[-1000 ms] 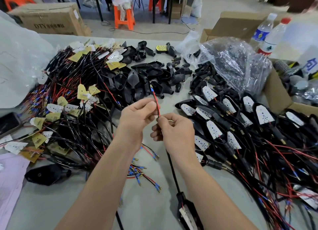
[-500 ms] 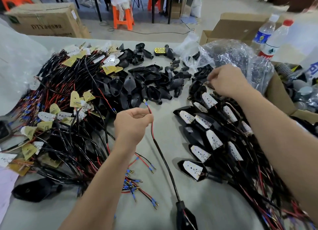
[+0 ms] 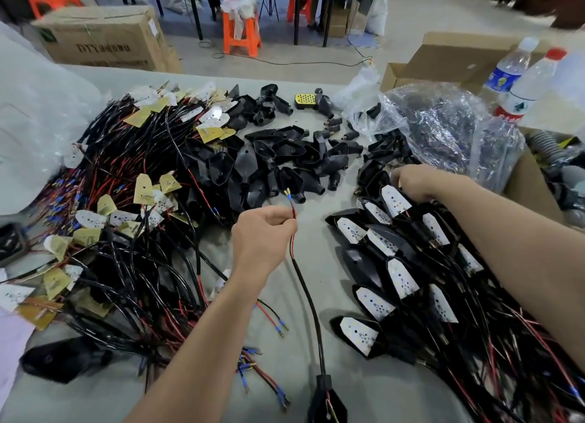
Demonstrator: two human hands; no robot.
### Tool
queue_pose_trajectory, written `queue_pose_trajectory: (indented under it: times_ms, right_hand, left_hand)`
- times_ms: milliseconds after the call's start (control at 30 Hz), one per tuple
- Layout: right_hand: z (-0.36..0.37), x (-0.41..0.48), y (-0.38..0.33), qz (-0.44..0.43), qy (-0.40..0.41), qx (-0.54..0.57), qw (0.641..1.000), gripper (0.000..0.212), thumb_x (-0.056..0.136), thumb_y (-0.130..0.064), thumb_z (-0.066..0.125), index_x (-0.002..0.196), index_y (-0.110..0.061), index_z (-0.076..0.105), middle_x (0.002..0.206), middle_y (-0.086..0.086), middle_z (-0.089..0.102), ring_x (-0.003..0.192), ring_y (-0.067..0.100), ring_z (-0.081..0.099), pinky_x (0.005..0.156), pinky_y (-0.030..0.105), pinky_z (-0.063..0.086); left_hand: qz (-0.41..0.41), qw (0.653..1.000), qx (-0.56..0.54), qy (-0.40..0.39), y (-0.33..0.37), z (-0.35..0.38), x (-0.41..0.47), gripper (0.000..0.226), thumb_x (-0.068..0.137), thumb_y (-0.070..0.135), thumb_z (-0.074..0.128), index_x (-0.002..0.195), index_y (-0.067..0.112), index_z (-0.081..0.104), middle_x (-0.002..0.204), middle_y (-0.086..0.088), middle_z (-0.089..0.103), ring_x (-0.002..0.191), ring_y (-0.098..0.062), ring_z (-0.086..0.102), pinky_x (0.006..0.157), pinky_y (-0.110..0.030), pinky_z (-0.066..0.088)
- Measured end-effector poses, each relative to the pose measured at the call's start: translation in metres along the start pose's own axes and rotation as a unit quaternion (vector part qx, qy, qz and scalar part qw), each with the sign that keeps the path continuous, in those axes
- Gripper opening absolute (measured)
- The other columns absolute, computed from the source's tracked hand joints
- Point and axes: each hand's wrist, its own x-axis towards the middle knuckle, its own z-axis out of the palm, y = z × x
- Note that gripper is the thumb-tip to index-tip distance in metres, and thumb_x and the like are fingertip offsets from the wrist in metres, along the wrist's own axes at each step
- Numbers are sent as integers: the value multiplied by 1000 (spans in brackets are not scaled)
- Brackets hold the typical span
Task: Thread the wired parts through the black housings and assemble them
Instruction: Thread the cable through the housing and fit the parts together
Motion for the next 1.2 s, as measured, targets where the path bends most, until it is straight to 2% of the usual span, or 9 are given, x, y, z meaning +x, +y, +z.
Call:
queue_pose_trajectory:
  times_ms: [133, 300, 400, 533, 633, 800, 933, 1067, 1200]
  right_hand:
    - [-4, -5, 7, -11, 80, 18, 997, 39, 88, 3, 53, 116, -17, 72, 118, 12, 71, 87, 28, 61, 73, 31, 47]
    - [-5, -20, 6, 16, 11, -67, 998, 34, 92, 0, 46, 114, -7, 72, 117, 15, 69, 100, 32, 66, 83, 35, 57]
    - [-4, -31, -1, 31, -4, -120, 992, 37, 93, 4, 43, 116, -3, 71, 117, 14, 68, 99, 31, 64, 75, 32, 52]
    - [-4, -36, -7, 45, 39, -56, 997, 32, 90, 6, 44, 105, 4, 72, 94, 14, 60, 80, 29, 57, 71, 35, 53]
    - [-6, -44, -7, 63, 136, 60, 987, 28, 89, 6, 49, 99, 0, 74, 97, 16, 69, 80, 31, 66, 76, 40, 60]
    - [-17, -82, -43, 13, 281, 273, 920, 27, 94, -3, 62, 84, -27, 70, 89, 2, 71, 65, 16, 61, 53, 24, 44]
    - [-2, -124, -86, -46, 234, 548, 802, 22, 96, -4, 65, 88, -23, 73, 94, 1, 71, 80, 18, 74, 70, 34, 64]
    - [26, -149, -123, -68, 180, 687, 701, 22, 96, 1, 58, 95, -17, 71, 92, 12, 65, 88, 32, 72, 81, 51, 63]
    - [51, -162, -146, -64, 138, 758, 634, 23, 96, 4, 56, 108, -15, 64, 73, -1, 65, 76, 29, 67, 61, 29, 58]
  left_hand:
    - [-1, 1000, -7, -11, -2, -1, -4, 15, 74, 23, 78, 73, 39, 78, 72, 25, 74, 74, 12, 68, 69, -13, 47]
    - [11, 1000, 19, -21, -2, -3, -13, 25, 73, 24, 76, 63, 47, 74, 68, 26, 72, 69, 13, 65, 58, -2, 42]
    - [11, 999, 37, -34, -5, -5, -18, 16, 75, 23, 76, 72, 38, 79, 68, 26, 72, 71, 12, 65, 59, 0, 41]
    - [20, 998, 48, -29, -13, -16, -21, 17, 79, 19, 75, 86, 33, 82, 70, 27, 72, 74, 20, 62, 60, 4, 39]
    - [16, 998, 53, -26, -15, -24, -22, 19, 78, 22, 79, 91, 36, 81, 72, 30, 71, 76, 20, 62, 62, -2, 40]
    - [9, 997, 67, -21, -10, -23, -26, 13, 79, 25, 78, 78, 38, 78, 69, 31, 70, 75, 21, 61, 59, -2, 41]
    - [18, 995, 102, 14, -7, -18, -33, 12, 81, 27, 75, 76, 38, 76, 66, 40, 63, 75, 25, 56, 57, -7, 37]
    - [84, 981, 165, 63, -7, -13, -46, 8, 85, 29, 74, 81, 36, 78, 64, 24, 65, 70, -1, 66, 63, -23, 50]
    - [111, 976, 173, 68, -12, -12, -54, 7, 84, 27, 74, 84, 32, 79, 77, 12, 72, 78, -15, 68, 72, -32, 54]
